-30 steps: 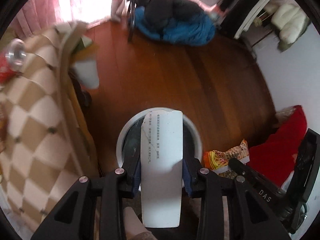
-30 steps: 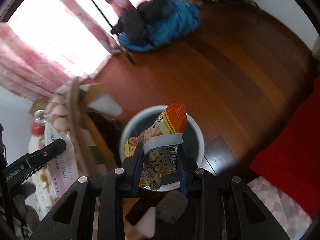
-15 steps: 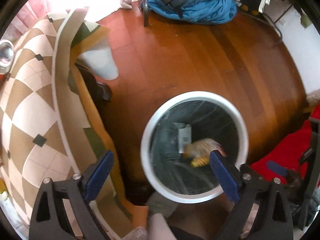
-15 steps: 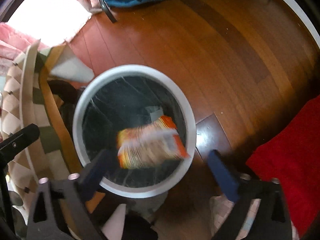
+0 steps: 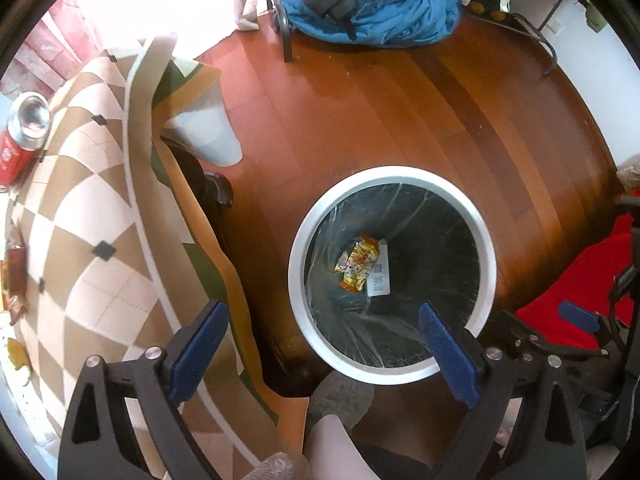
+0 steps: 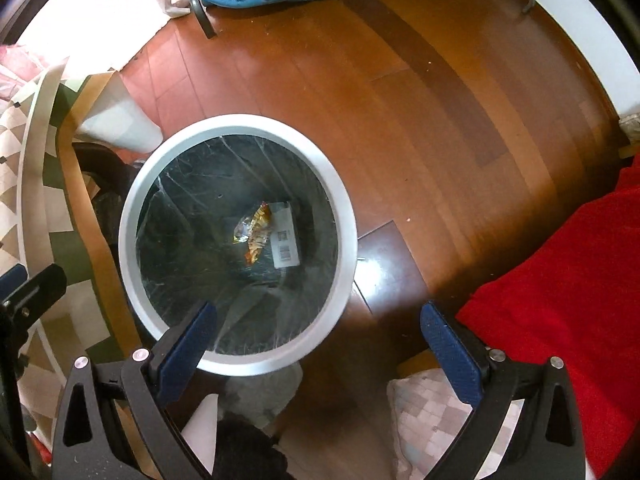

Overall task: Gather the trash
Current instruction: 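Carry both items over the trash bin and open both tools to drop them, then move both tools back to the table toward the white box and plastic cup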

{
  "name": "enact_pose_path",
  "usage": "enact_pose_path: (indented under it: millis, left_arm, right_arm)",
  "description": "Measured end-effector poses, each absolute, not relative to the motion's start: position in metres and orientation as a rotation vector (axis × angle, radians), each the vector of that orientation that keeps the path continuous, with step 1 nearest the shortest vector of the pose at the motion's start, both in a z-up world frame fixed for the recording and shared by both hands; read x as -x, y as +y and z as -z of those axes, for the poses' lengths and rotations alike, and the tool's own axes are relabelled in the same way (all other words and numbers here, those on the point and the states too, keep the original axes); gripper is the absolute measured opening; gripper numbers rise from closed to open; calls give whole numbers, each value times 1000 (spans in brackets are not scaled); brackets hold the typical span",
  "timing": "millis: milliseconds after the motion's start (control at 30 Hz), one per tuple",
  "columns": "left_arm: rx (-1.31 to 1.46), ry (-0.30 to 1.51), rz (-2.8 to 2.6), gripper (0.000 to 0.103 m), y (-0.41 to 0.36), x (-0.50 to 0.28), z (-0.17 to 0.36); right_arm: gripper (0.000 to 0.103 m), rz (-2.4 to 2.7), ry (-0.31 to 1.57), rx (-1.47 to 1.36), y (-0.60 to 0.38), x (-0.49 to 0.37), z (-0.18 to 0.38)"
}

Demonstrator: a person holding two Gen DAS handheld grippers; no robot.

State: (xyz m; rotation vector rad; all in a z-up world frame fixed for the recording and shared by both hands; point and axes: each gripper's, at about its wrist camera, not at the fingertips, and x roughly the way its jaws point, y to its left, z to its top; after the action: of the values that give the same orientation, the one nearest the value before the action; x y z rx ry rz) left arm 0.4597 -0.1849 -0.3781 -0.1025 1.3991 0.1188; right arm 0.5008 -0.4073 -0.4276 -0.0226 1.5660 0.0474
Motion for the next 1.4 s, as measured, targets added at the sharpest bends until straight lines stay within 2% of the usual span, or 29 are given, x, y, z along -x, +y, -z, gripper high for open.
enact_pose_path:
  millis: [333, 567, 800, 933, 1100, 1300, 1333, 1400]
  left_arm:
    - [112, 1299, -109, 98, -186, -435, 315]
    - [135, 1203, -103, 98, -177, -403, 253]
    - [186, 1057, -171, 98, -118, -339, 170]
    - [212, 1017, -290, 98, -59, -283, 150]
    - [239, 1047, -456, 98, 15, -206, 175]
    - [302, 1187, -602, 98, 84, -129, 258]
    - [312, 1206, -614, 98, 93, -120, 271]
    - [326, 1235, -625, 98, 106, -107, 292]
  right_arm:
    - [103, -54, 1482, 5, -407, -485, 360]
    - [103, -51, 1371, -41, -404, -469, 281]
    - [103, -184, 1251, -72, -357, -433, 186]
    - [103, -312, 1221, -47, -299, -401, 149]
    - [103, -478, 1251, 31, -203, -349, 155]
    - [101, -645, 1389, 124, -98, -295, 233]
    - [99, -671, 1402, 143, -83, -287, 245]
    - [87, -699, 1423, 207, -57, -276, 267]
